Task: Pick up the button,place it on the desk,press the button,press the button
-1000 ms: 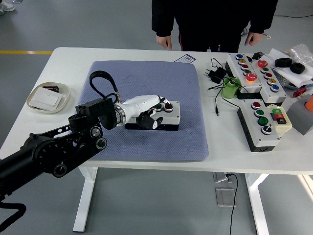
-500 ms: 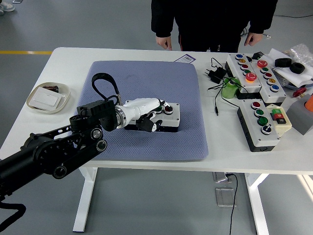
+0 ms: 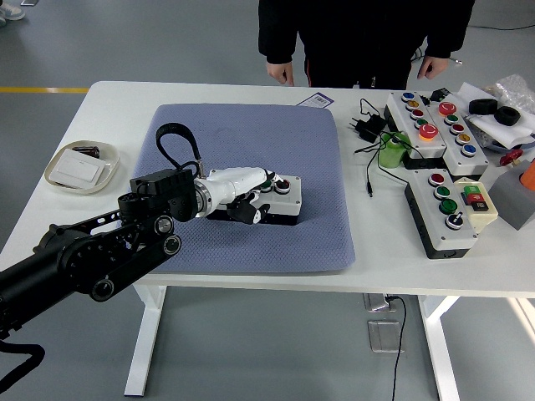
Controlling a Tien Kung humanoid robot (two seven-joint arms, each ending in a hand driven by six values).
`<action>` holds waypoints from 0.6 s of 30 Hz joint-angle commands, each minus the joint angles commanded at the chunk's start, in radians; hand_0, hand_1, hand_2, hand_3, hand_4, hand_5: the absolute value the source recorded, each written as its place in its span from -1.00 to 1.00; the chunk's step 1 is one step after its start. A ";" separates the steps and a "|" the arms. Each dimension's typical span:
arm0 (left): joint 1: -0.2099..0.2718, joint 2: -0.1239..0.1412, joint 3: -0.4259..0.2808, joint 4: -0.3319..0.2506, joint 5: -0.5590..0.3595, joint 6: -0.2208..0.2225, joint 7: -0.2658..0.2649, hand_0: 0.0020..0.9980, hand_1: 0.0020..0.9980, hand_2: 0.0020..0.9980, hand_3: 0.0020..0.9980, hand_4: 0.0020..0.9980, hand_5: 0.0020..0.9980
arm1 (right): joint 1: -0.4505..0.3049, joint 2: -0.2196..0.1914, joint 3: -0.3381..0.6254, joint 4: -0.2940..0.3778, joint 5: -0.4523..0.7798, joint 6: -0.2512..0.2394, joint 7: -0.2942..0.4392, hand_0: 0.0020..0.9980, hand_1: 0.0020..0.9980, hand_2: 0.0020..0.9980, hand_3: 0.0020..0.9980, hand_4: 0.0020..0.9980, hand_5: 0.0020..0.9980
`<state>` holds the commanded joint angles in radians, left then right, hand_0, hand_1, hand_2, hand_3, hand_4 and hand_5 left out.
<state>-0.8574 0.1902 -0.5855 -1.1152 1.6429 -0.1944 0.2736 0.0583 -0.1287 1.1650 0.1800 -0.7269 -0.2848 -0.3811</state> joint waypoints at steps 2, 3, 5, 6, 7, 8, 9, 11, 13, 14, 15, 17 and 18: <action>0.002 0.002 -0.014 -0.012 0.000 0.010 -0.005 -1.00 -1.00 -0.93 0.65 -0.15 -1.00 | 0.001 0.000 0.000 0.000 0.000 0.000 0.000 0.29 0.01 0.10 0.18 -0.50 -0.28; 0.002 0.002 -0.015 -0.013 0.000 0.011 -0.005 -1.00 -1.00 -0.93 0.68 -0.15 -1.00 | 0.001 0.000 0.000 0.000 0.000 0.000 0.000 0.29 0.01 0.10 0.18 -0.50 -0.28; 0.004 0.005 -0.048 -0.037 -0.002 0.024 -0.013 -1.00 -1.00 -0.93 0.68 -0.15 -1.00 | 0.001 0.000 0.000 0.000 -0.001 0.000 -0.001 0.29 0.01 0.10 0.18 -0.50 -0.28; 0.005 0.007 -0.070 -0.050 -0.005 0.028 -0.016 -1.00 -1.00 -0.93 0.68 -0.15 -1.00 | 0.001 0.001 0.001 0.000 -0.001 0.000 -0.001 0.29 0.01 0.10 0.18 -0.50 -0.28; 0.006 0.010 -0.089 -0.062 -0.009 0.027 -0.020 -1.00 -1.00 -0.93 0.68 -0.15 -1.00 | 0.001 0.001 0.001 0.000 -0.001 0.000 -0.001 0.29 0.01 0.10 0.18 -0.50 -0.28; 0.006 0.013 -0.110 -0.073 -0.012 0.024 -0.023 -1.00 -1.00 -0.93 0.68 -0.15 -1.00 | 0.001 0.000 0.001 0.000 -0.001 0.000 -0.001 0.29 0.01 0.10 0.18 -0.50 -0.28; 0.006 0.015 -0.122 -0.079 -0.014 0.023 -0.025 -1.00 -1.00 -0.93 0.67 -0.14 -1.00 | 0.001 0.000 0.001 0.000 -0.001 0.000 -0.001 0.29 0.01 0.10 0.18 -0.50 -0.28; 0.010 0.023 -0.159 -0.100 -0.022 0.022 -0.031 -1.00 -1.00 -0.93 0.67 -0.14 -1.00 | 0.002 0.000 0.002 0.000 -0.002 0.000 -0.001 0.29 0.01 0.10 0.18 -0.50 -0.28; 0.013 0.027 -0.182 -0.111 -0.031 0.027 -0.035 -1.00 -1.00 -0.93 0.67 -0.14 -1.00 | 0.001 0.000 0.001 0.000 -0.001 0.000 0.000 0.29 0.01 0.10 0.18 -0.50 -0.28; 0.021 0.036 -0.215 -0.125 -0.052 0.052 -0.047 -1.00 -1.00 -0.93 0.67 -0.14 -1.00 | 0.001 0.000 0.002 0.000 -0.002 0.000 0.000 0.29 0.01 0.10 0.18 -0.50 -0.28; 0.024 0.040 -0.239 -0.131 -0.066 0.071 -0.054 -1.00 -1.00 -0.87 0.68 0.36 -0.30 | 0.001 -0.001 0.002 0.000 -0.002 0.000 0.000 0.29 0.01 0.10 0.18 -0.50 -0.28; 0.033 0.049 -0.286 -0.139 -0.107 0.122 -0.080 -1.00 -1.00 -0.87 0.68 0.36 -0.30 | 0.001 -0.001 0.002 0.000 -0.001 0.000 0.001 0.29 0.01 0.10 0.18 -0.50 -0.28; 0.034 0.050 -0.292 -0.139 -0.112 0.129 -0.082 -1.00 -1.00 -0.87 0.68 0.36 -0.30 | 0.001 -0.001 0.002 0.000 -0.001 0.000 0.001 0.29 0.01 0.10 0.18 -0.50 -0.28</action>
<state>-0.8234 0.2402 -0.8778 -1.2544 1.5308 -0.0652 0.1915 0.0595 -0.1296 1.1672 0.1800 -0.7283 -0.2845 -0.3804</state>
